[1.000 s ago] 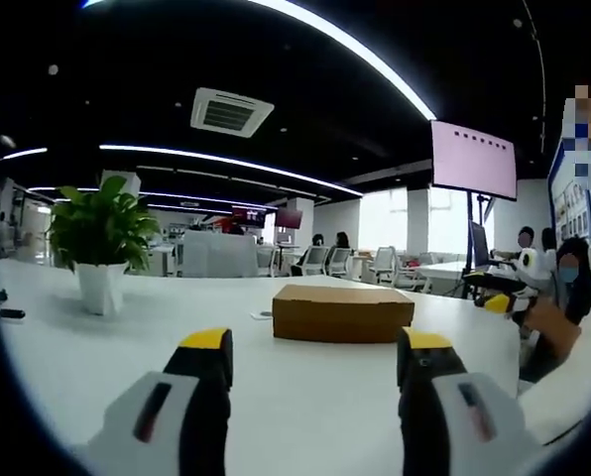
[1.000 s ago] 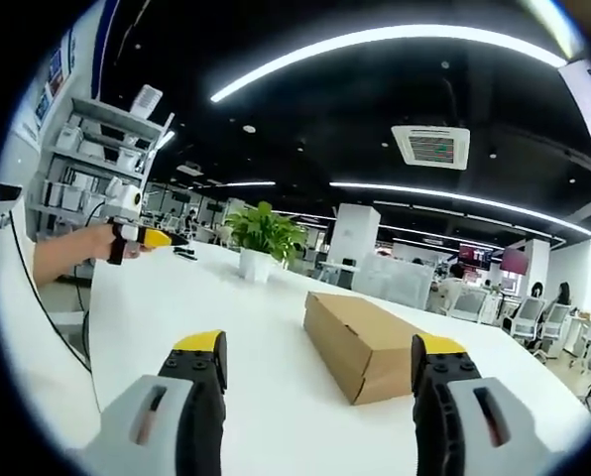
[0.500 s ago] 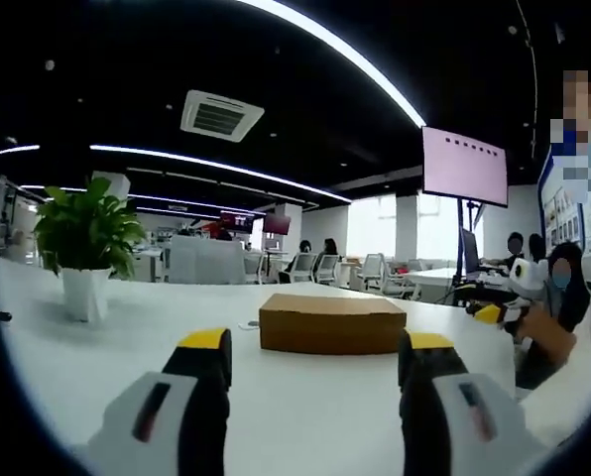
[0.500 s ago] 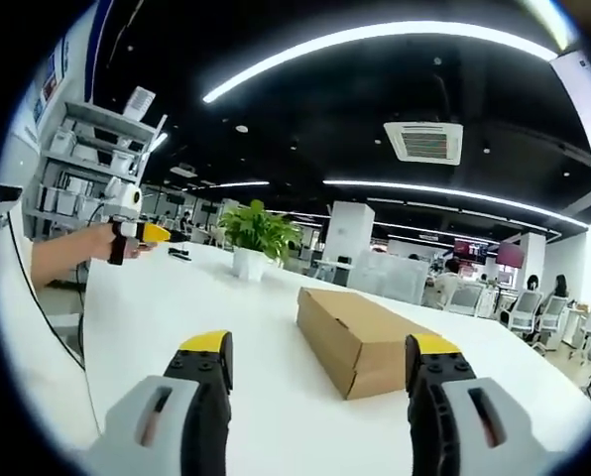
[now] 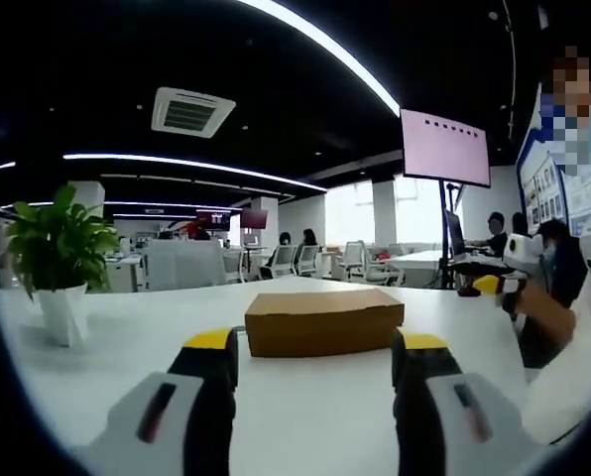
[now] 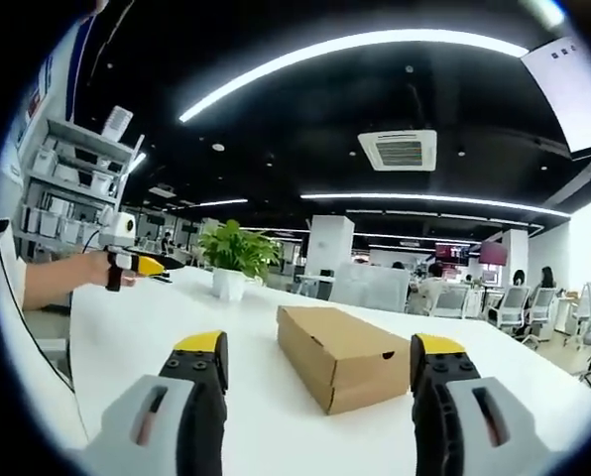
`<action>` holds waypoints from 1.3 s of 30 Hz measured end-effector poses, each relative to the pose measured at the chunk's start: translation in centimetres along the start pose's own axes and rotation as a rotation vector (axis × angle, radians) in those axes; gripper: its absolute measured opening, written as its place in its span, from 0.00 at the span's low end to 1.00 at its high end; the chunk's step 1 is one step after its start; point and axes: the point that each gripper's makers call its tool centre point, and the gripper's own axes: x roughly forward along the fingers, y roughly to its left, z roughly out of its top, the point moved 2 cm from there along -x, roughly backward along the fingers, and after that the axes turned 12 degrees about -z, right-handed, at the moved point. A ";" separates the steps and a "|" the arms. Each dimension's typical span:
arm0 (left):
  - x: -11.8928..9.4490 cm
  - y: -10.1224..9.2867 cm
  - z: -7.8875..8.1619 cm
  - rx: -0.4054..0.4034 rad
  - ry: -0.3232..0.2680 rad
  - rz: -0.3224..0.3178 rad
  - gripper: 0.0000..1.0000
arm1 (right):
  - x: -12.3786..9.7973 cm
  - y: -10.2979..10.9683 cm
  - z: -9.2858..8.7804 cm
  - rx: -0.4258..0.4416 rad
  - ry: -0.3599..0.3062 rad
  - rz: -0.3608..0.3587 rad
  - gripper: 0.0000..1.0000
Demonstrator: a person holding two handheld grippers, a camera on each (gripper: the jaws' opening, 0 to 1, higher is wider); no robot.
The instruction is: Operate the shoe box by opening the lid, removing the specified soft item, and placing it in the target area until the item is outside and the box remains undamaged.
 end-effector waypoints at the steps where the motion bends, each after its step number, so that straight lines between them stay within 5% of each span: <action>1: 0.2 0.1 0.1 -0.001 -0.006 0.001 0.64 | 0.0 -0.1 -0.1 -0.017 0.006 -0.006 0.77; 5: 0.9 0.3 0.9 0.041 -0.044 -0.015 0.64 | 0.2 -1.1 0.3 -0.127 0.030 -0.034 0.78; 14: 2.3 1.0 0.4 -0.017 0.012 -0.058 0.69 | 0.1 -3.2 1.1 -0.028 0.005 -0.069 0.79; 23: 3.3 1.6 1.3 -0.062 -0.053 -0.082 0.71 | 0.7 -2.3 2.0 0.002 -0.013 -0.045 0.79; 34: 4.0 3.3 3.0 0.006 -0.020 -0.101 0.70 | 1.4 -2.9 3.9 -0.029 -0.047 -0.083 0.84; 39: 4.6 3.5 3.0 0.053 0.069 -0.153 0.65 | 2.0 -3.5 4.2 -0.029 -0.026 -0.085 0.90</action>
